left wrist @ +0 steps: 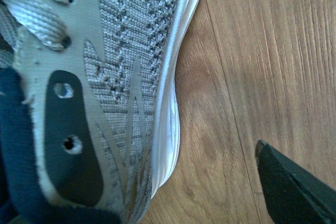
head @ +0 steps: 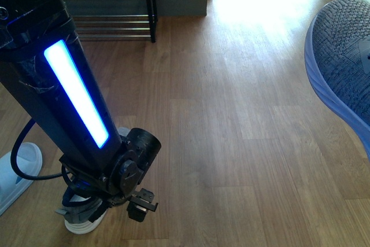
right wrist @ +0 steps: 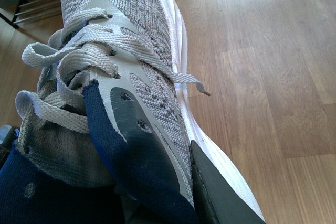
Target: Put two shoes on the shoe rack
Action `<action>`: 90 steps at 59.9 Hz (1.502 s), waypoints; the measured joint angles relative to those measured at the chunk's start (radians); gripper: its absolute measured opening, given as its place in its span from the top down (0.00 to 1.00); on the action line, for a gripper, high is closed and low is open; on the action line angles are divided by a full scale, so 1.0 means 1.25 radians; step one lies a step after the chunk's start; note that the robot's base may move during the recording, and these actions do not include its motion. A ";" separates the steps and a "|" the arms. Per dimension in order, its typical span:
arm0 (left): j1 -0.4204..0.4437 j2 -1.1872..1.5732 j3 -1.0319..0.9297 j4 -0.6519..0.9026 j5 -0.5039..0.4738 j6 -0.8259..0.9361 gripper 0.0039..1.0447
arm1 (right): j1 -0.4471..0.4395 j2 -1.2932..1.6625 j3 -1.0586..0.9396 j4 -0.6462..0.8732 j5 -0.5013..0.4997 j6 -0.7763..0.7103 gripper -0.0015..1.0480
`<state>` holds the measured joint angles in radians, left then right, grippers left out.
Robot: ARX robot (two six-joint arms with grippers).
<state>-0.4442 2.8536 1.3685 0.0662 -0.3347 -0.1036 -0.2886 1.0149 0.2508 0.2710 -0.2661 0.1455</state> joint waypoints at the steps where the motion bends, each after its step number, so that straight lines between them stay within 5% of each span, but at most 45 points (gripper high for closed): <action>1: 0.000 0.000 0.000 0.000 -0.001 -0.002 0.37 | 0.000 0.000 0.000 0.000 0.000 0.000 0.99; 29: 0.000 -0.036 -0.049 0.024 0.015 -0.037 0.99 | 0.000 0.000 0.000 0.000 0.000 0.000 0.99; 45: -0.013 -0.209 -0.160 0.096 0.058 -0.115 0.99 | 0.000 0.000 0.000 0.000 0.000 0.000 0.99; 66: -0.018 -0.538 -0.358 0.224 0.001 -0.068 0.99 | 0.000 0.000 0.000 0.000 0.000 0.000 0.99; 90: -0.030 -1.093 -0.674 0.162 -0.034 -0.073 0.99 | 0.000 0.000 0.000 0.000 0.000 0.000 0.99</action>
<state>-0.4812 1.4868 0.5255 0.2691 -0.3775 -0.1947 -0.2886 1.0149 0.2508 0.2710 -0.2661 0.1455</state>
